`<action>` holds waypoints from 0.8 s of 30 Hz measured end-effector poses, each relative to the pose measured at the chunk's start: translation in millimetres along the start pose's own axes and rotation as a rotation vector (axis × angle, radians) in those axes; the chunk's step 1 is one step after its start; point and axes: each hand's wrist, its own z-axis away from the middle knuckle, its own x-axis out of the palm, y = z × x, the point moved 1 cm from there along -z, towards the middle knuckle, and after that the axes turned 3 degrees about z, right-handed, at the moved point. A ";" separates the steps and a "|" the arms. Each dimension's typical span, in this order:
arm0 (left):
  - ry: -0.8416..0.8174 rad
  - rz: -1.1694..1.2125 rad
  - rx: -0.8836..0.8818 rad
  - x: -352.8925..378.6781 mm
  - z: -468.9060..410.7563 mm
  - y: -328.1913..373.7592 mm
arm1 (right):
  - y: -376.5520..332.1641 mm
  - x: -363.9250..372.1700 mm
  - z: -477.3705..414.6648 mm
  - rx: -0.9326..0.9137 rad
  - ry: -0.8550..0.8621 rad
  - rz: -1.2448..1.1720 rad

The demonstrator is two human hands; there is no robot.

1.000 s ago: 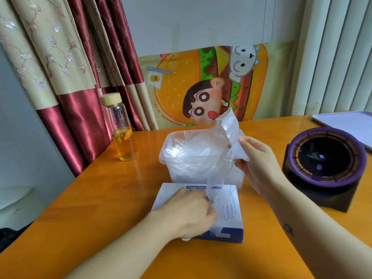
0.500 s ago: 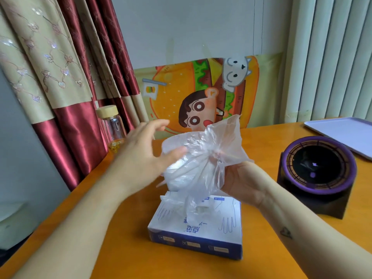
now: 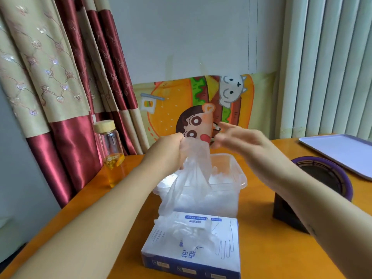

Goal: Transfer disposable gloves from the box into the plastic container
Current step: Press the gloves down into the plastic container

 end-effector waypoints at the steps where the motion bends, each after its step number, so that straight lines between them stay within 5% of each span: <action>1: -0.011 -0.006 0.003 -0.1 -5.2 1.9 | -3.5 3.9 -1.1 -0.010 -0.102 0.168; 5: -0.126 0.103 -0.029 -0.7 -21.7 6.5 | 13.4 15.7 -11.6 0.044 -0.251 0.549; 12: -0.353 0.425 -0.150 9.1 -39.3 -24.2 | 60.7 -0.5 -44.8 0.160 0.040 0.454; 17: -0.344 0.368 -0.331 26.7 -52.7 -71.1 | 89.9 -10.1 -67.5 0.285 -0.221 0.642; 19: -0.185 0.232 -0.394 27.8 -58.8 -88.3 | 100.5 -7.7 -74.2 0.324 -0.300 0.696; 21: 0.159 0.215 -0.364 21.0 -58.9 -90.2 | 107.1 -4.4 -78.9 0.337 -0.327 0.748; 23: 0.366 0.214 -0.108 16.2 -55.7 -75.2 | 114.4 2.7 -84.9 0.332 -0.367 0.825; 24: 0.301 0.218 0.047 16.5 -51.8 -62.1 | 115.8 6.4 -85.9 0.331 -0.398 0.873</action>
